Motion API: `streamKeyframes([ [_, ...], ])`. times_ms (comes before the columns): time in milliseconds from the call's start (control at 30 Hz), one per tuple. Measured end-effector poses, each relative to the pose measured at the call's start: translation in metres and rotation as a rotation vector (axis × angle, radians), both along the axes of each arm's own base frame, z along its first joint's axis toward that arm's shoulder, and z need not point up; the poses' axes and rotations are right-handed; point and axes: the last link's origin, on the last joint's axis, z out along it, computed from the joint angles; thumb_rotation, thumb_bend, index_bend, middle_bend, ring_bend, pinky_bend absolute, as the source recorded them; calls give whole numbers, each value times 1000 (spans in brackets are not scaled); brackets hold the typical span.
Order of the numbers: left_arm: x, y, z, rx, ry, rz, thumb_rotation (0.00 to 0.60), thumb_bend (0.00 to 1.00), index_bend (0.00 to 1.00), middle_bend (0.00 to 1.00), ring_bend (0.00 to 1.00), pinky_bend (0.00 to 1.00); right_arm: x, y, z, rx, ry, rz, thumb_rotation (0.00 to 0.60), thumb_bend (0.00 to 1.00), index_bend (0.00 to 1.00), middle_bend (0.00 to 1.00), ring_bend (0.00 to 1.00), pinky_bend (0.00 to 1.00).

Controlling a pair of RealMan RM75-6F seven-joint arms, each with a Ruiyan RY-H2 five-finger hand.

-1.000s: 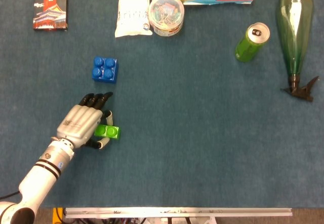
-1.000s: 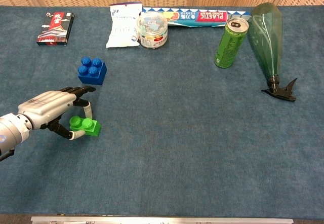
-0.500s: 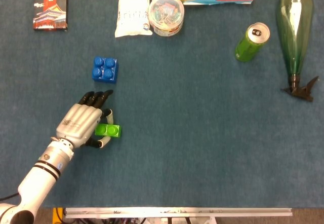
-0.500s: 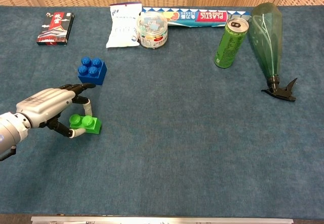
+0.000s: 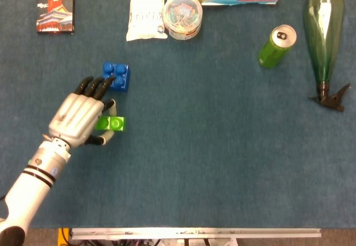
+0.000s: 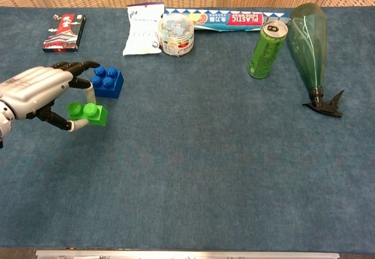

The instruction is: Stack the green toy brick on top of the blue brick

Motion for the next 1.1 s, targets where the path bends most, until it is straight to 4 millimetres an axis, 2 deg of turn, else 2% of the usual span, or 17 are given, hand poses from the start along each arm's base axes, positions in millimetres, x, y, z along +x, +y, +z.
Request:
streamKeyframes([
  [200,5,19,15,-21,-7,4,600,327,543,0,0,28,-2,-3,-2,9,2,-13,600,376,481,454,329,460],
  [367,12,34,20,-71,-29,7,600,327,546,0,0,28,-6,-9,-5,24,9,-38,600,375,482,454,329,460],
  [733,21,83,30,-119,-78,-7,600,327,552,0,0,28,-18,-22,-6,26,21,-108,600,376,482,454,329,460],
  [1100,15,125,34,-108,-54,-3,600,327,559,0,0,28,-29,-29,-5,18,24,-163,600,376,482,453,329,460],
])
